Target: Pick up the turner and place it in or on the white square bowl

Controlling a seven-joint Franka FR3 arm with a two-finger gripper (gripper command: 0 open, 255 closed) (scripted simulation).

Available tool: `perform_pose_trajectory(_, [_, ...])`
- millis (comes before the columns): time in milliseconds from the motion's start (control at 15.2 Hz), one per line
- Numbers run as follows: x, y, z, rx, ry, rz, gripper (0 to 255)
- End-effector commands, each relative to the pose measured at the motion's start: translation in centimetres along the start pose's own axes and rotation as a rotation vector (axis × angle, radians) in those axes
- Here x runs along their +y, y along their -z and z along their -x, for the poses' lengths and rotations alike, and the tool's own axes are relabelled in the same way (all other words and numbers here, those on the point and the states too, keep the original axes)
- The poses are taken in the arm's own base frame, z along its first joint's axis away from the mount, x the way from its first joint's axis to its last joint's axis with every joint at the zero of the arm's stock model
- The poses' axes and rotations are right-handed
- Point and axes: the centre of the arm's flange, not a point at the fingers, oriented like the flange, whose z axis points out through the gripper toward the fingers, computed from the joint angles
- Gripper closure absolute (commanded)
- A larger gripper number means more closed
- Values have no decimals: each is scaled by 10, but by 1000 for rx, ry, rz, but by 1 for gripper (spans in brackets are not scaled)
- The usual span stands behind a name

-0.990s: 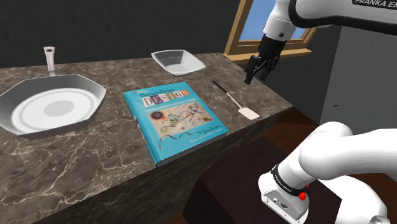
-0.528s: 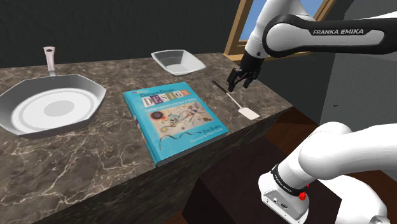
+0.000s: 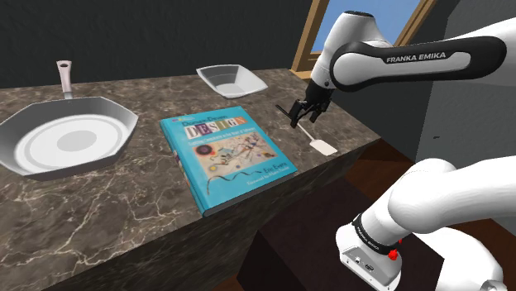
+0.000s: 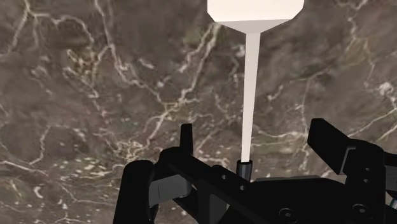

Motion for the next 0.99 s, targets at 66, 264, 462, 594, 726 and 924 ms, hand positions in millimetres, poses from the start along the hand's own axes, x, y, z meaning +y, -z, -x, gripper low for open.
perform_pose_trajectory(66, [-1, -3, 0, 1, 0, 0, 0])
perform_pose_trajectory(264, [-1, -3, 0, 1, 0, 0, 0])
perform_pose_trajectory(462, [-1, -3, 0, 1, 0, 0, 255])
perform_pose_trajectory(594, [-1, -3, 0, 1, 0, 0, 255])
perform_pose_trajectory(726, [-1, -3, 0, 1, 0, 0, 255])
perform_pose_trajectory(924, [-1, -3, 0, 1, 0, 0, 255])
